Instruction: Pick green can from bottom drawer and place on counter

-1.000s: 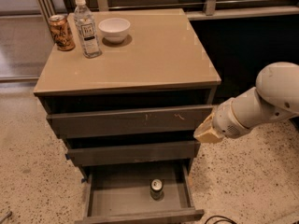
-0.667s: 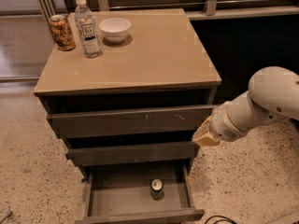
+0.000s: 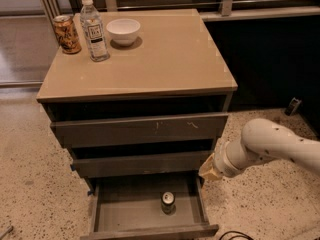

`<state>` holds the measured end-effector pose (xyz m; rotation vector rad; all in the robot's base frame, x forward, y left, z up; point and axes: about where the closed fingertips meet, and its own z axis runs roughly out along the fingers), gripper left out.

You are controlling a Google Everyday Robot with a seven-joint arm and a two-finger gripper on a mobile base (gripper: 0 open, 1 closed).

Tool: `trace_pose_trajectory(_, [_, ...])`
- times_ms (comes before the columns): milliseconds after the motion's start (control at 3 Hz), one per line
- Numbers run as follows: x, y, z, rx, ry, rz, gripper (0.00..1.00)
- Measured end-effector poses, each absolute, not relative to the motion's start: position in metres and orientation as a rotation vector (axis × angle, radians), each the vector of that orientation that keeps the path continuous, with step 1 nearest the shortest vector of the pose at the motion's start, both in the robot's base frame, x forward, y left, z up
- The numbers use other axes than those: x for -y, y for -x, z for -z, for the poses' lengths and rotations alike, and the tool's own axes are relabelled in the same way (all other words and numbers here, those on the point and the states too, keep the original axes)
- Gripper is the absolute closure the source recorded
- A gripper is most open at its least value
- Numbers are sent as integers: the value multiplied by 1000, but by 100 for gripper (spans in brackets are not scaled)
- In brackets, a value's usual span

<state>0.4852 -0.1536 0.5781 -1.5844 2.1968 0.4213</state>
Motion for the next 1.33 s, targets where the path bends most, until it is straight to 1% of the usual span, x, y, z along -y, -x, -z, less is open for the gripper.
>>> trace_pose_trajectory(333, [152, -494, -498, -2223, 1553, -456, 100])
trace_pose_trajectory(667, [149, -491, -466, -2242, 1537, -495, 100])
trace_pose_trajectory(1000, [150, -491, -463, -2241, 1538, -489, 100])
trace_pose_trajectory(1333, [158, -493, -432, -2233, 1544, -429, 100])
